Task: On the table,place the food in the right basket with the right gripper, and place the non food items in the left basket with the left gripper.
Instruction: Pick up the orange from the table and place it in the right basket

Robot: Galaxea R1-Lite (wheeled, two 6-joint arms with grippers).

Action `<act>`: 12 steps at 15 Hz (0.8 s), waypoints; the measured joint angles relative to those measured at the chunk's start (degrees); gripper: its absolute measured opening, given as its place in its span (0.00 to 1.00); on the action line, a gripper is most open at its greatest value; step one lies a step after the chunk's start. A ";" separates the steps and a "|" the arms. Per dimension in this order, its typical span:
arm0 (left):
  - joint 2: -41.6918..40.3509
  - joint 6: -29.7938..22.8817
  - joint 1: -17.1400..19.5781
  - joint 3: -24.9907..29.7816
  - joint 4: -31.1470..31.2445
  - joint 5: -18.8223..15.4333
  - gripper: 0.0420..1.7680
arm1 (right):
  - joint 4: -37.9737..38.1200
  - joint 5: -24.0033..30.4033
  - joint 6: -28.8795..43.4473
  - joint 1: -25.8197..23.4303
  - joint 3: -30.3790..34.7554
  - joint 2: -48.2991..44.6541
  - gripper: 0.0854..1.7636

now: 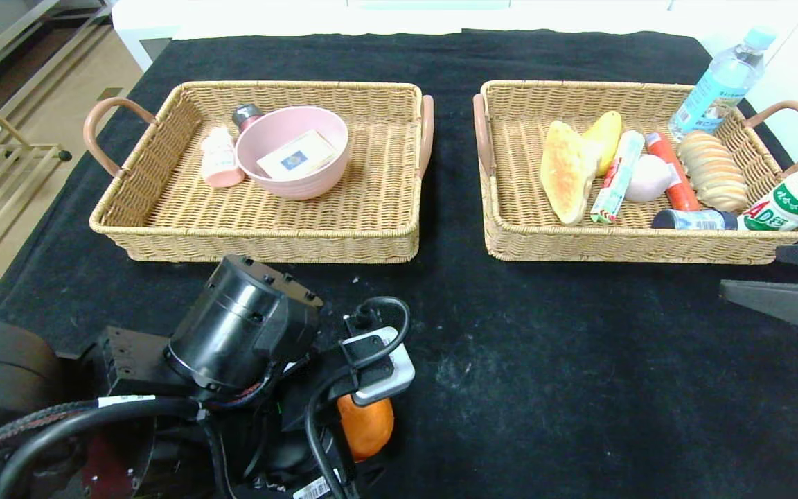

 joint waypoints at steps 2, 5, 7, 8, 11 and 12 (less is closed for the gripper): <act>0.26 0.02 -0.09 -0.06 0.02 0.54 0.97 | 0.04 0.00 -0.02 0.00 0.00 0.00 0.97; 0.28 -0.02 -0.11 -0.09 0.05 0.63 0.97 | 0.04 0.00 -0.02 0.00 0.00 0.00 0.97; 0.26 -0.02 -0.11 -0.09 0.05 0.59 0.77 | 0.01 -0.02 0.00 0.00 0.00 0.00 0.97; 0.23 -0.02 -0.11 -0.09 0.05 0.56 0.71 | 0.04 -0.02 -0.02 0.00 0.00 0.00 0.97; 0.09 -0.04 -0.11 0.00 0.05 0.54 0.67 | 0.01 -0.02 -0.02 -0.01 0.00 0.02 0.97; 0.02 -0.04 -0.11 0.06 0.05 0.54 0.66 | 0.04 -0.02 -0.02 -0.01 0.00 0.06 0.97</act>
